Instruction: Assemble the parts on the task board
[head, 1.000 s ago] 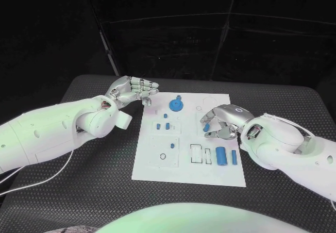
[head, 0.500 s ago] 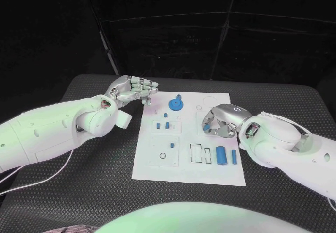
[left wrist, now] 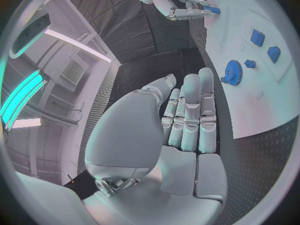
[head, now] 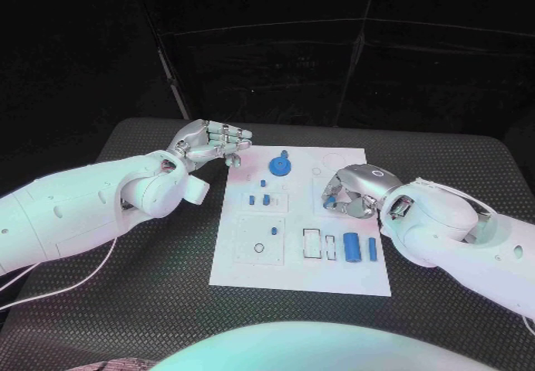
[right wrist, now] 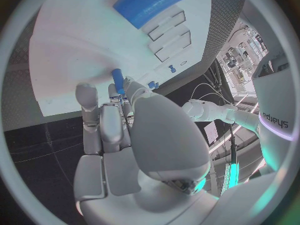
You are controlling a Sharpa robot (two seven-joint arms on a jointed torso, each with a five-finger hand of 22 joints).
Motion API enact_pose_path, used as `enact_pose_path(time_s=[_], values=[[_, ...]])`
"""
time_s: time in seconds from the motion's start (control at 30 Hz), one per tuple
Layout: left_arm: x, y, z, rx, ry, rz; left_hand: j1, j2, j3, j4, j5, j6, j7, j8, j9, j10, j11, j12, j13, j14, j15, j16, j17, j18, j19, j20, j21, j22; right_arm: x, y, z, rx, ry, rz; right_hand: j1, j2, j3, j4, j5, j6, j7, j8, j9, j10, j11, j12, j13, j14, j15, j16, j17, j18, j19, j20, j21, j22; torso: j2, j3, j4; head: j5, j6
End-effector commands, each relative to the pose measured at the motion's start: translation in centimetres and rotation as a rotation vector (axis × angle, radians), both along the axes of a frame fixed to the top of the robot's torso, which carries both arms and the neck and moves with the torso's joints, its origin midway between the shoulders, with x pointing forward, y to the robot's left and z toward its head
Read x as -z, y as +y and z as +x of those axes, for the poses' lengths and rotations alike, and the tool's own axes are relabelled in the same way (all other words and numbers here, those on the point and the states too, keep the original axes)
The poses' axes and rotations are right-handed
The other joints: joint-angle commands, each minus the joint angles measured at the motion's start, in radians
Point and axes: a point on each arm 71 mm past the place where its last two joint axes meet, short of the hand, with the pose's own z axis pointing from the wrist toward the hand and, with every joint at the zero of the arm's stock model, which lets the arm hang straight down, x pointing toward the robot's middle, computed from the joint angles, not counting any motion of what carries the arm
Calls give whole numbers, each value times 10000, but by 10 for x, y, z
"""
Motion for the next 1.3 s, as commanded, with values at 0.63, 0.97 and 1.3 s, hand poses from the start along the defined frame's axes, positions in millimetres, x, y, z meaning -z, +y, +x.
enact_pose_path(time_s=[0.63,0.97,1.3], values=[[-1,0,0,124,25,-87,-18,88,-16,-43,1,-71,-6,-55,5,-74,-35,42,7,-98,3,-31,-11,128,-57,9,-40,-17,-48,30,-36,-1208,-1500,1562,-93,-294,1084,-572,132,161,44,-21,-43,609,-249,-356,94,305,-49,122,81,-124,26,2,315,279,-6,-8,4,6,57],[-1,-3,-1,193,28,-119,-18,88,-16,-43,1,-71,-6,-55,5,-74,-35,42,7,-98,3,-31,-11,128,-57,9,-40,-17,-50,60,-39,-1830,-1008,2559,-168,-332,1226,-659,151,174,50,-36,-44,638,-244,-406,102,312,-46,150,112,-131,29,5,375,347,3,-32,23,75,-35],[-1,-9,0,298,54,-159,-4,92,-12,-59,2,-74,-6,-55,5,-87,-35,47,6,-104,1,-33,-16,129,-58,8,-45,-22,-10,103,-49,-2964,243,2709,-274,-394,1325,-738,172,131,77,-77,-54,614,-219,-474,101,308,-30,144,88,-123,-17,16,380,318,6,-25,-11,204,-94]])
